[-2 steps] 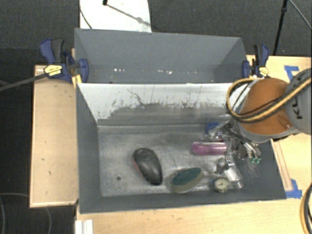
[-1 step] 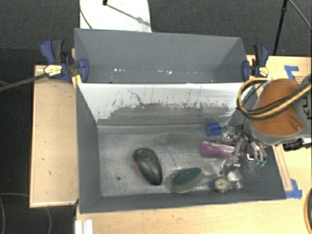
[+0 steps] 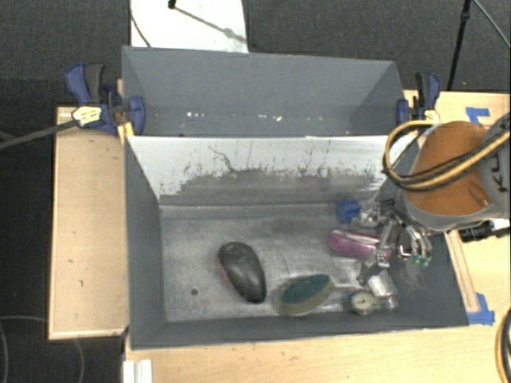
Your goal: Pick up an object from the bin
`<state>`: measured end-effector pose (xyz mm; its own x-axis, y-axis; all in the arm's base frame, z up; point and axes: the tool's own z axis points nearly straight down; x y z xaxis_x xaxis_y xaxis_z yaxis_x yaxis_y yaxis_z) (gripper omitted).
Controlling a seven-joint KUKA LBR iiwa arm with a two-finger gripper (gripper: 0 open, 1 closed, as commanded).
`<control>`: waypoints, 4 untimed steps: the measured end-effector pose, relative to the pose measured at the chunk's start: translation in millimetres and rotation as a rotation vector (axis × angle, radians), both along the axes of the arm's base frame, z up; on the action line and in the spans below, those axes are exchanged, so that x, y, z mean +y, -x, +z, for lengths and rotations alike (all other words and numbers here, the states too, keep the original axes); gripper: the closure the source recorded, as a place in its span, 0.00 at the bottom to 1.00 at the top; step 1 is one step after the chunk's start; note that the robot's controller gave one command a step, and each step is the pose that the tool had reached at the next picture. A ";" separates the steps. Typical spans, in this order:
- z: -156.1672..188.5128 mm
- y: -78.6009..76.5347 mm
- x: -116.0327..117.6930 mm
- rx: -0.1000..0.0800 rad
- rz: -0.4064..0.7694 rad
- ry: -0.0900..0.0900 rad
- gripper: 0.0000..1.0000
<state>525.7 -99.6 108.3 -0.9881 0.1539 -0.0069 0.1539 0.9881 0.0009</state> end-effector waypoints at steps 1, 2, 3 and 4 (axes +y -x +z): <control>-37.6 -17.3 -7.5 -0.002 -0.057 0.000 0.00; -36.6 -18.6 -0.5 -0.002 -0.252 0.000 0.00; -35.1 -19.6 -0.7 -0.004 -0.250 0.000 1.00; 32.5 -21.6 -0.8 -0.002 -0.245 -0.001 1.00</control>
Offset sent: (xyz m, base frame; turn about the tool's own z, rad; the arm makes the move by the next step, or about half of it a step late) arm 0.0149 -0.0074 -0.0383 0.0590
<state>547.4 -100.4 140.8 -0.9213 0.3888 -0.0082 0.3888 0.9213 0.0024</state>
